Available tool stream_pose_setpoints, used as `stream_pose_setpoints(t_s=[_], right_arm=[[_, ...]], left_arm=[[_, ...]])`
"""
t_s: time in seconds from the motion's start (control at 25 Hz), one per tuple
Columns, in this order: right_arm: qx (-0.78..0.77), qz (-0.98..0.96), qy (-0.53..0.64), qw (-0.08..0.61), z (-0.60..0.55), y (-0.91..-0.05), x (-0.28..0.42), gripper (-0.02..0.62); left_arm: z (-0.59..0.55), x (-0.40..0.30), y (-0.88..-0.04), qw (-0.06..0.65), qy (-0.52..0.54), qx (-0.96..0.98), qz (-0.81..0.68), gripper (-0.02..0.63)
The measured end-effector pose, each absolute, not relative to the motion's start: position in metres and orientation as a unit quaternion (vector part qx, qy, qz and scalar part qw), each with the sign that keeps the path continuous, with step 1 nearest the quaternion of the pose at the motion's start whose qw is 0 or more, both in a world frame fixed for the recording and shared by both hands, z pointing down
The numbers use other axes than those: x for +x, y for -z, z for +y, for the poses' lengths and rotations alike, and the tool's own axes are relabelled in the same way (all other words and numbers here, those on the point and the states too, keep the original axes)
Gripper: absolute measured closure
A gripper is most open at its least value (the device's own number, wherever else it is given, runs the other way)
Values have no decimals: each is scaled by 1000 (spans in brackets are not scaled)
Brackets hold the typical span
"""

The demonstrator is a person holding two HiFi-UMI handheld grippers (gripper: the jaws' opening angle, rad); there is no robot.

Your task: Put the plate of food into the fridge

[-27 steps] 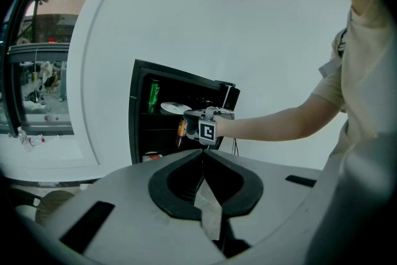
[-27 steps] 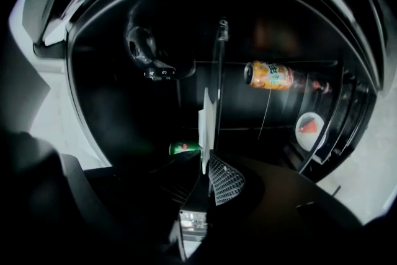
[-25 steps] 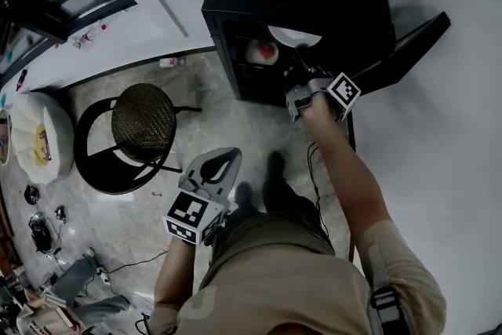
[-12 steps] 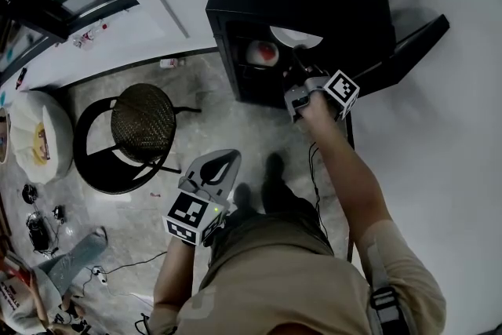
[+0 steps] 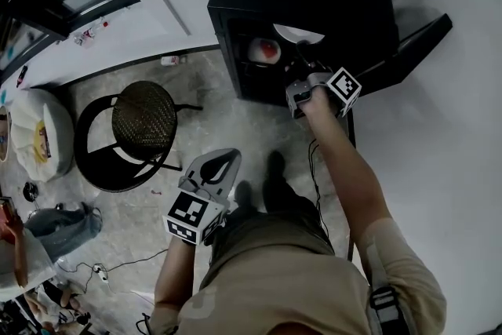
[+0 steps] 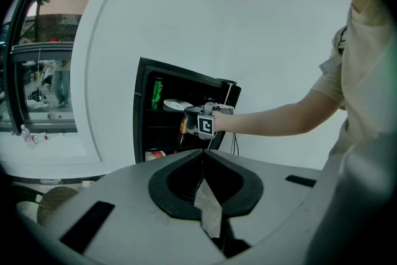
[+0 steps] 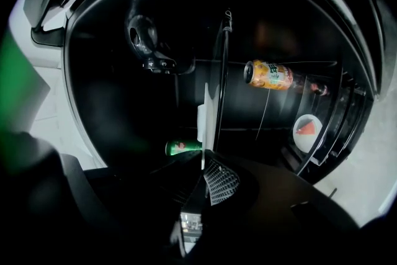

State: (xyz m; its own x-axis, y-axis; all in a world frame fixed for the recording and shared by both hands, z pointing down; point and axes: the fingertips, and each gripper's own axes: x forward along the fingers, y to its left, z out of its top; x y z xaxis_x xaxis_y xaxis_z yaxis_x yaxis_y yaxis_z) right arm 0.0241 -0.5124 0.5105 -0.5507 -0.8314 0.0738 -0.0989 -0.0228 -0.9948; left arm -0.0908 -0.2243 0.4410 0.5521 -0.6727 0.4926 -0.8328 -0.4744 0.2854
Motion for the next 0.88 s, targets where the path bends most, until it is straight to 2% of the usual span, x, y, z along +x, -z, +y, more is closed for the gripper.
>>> stream_pose_setpoints(t_s=[0.4, 0.88], right_arm=[[-349, 634, 620, 304, -510, -511, 25, 563], [-351, 646, 620, 272, -511, -511, 13, 565]], left_arm=[[-227, -86, -446, 254, -157, 846, -442, 594], [-247, -90, -435, 225, -153, 850, -451, 594]])
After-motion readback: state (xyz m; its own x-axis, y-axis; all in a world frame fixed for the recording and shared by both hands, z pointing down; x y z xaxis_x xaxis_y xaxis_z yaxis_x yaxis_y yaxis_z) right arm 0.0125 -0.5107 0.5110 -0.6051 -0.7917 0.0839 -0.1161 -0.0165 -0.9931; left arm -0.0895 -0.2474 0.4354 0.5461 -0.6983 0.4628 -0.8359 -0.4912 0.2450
